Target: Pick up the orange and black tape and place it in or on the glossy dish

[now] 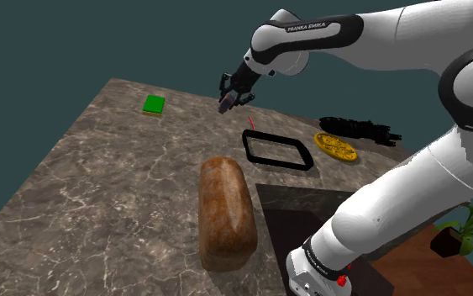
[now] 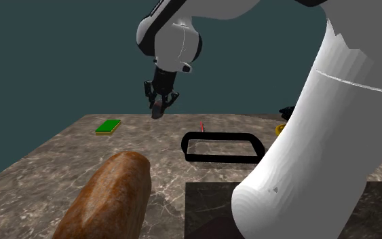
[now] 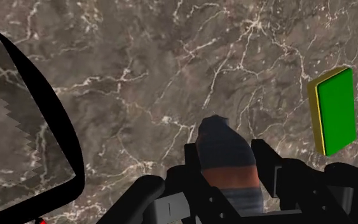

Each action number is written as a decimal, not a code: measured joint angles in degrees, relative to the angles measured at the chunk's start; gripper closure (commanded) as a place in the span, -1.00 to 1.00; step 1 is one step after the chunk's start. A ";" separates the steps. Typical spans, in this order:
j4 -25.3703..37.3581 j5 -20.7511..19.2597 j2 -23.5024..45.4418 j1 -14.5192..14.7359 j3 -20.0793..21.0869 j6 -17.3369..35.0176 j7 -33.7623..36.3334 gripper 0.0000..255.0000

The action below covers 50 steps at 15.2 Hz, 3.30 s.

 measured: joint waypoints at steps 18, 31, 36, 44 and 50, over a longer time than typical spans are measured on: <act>-17.15 -4.24 -24.46 -8.24 -12.12 -10.80 -15.13 1.00; -25.33 -6.05 -26.88 -10.73 -16.66 -6.17 -21.24 1.00; -28.05 -5.50 -25.35 -10.35 -17.32 -2.04 -22.53 1.00; -28.64 -5.36 -25.00 -10.26 -17.49 -1.07 -22.84 -1.00; -28.11 -5.63 -25.56 -10.53 -17.48 -2.13 -22.71 -1.00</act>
